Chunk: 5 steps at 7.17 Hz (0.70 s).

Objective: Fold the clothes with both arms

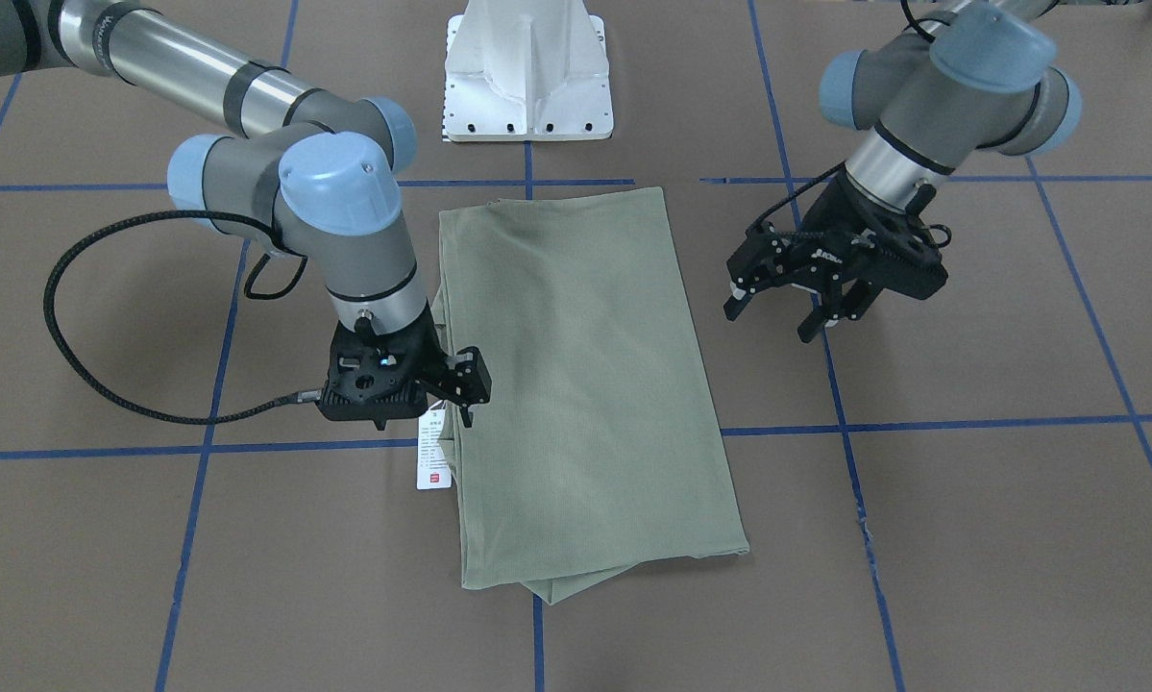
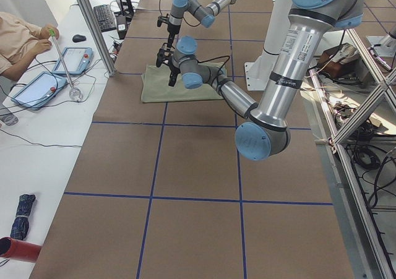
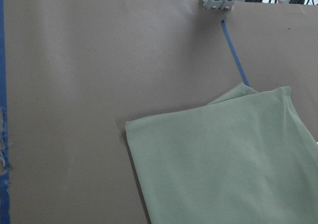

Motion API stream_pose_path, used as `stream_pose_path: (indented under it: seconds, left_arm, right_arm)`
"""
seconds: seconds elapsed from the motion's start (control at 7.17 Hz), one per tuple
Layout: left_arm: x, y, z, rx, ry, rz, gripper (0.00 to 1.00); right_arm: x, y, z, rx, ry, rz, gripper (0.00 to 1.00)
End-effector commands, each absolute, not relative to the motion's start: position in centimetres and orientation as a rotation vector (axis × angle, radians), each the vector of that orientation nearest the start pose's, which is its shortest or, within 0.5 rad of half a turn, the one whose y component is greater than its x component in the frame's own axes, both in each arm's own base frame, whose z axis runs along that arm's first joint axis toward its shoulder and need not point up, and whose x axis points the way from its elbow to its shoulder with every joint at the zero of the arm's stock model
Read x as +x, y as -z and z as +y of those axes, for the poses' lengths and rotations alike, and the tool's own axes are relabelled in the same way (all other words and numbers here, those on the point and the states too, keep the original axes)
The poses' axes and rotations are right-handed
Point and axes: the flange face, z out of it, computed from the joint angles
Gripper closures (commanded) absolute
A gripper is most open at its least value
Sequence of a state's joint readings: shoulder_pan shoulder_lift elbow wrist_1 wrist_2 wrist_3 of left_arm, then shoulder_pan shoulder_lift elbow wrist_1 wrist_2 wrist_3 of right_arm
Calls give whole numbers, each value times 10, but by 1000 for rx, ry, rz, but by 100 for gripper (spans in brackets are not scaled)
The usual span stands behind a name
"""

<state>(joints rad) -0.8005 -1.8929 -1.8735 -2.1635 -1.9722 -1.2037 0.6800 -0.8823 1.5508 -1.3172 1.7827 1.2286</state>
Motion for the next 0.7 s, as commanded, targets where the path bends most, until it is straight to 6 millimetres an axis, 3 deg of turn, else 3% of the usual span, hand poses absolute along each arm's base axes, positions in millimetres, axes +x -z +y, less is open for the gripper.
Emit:
stream_pose_path:
  seconds: [0.0, 0.28, 0.42, 0.56]
  left_arm:
    - [358, -273, -391, 261, 323, 1235, 0]
    - [407, -289, -332, 143, 405, 1226, 1]
    - [434, -298, -298, 109, 452, 1213, 2]
    - [451, -301, -276, 75, 476, 1210, 5]
  right_arm:
    - [-477, -228, -427, 291, -366, -1020, 0]
    - [-475, -231, -345, 222, -519, -1063, 0]
    - [-481, -232, -323, 221, -562, -1056, 0]
    - [-486, -235, -313, 239, -578, -1052, 0]
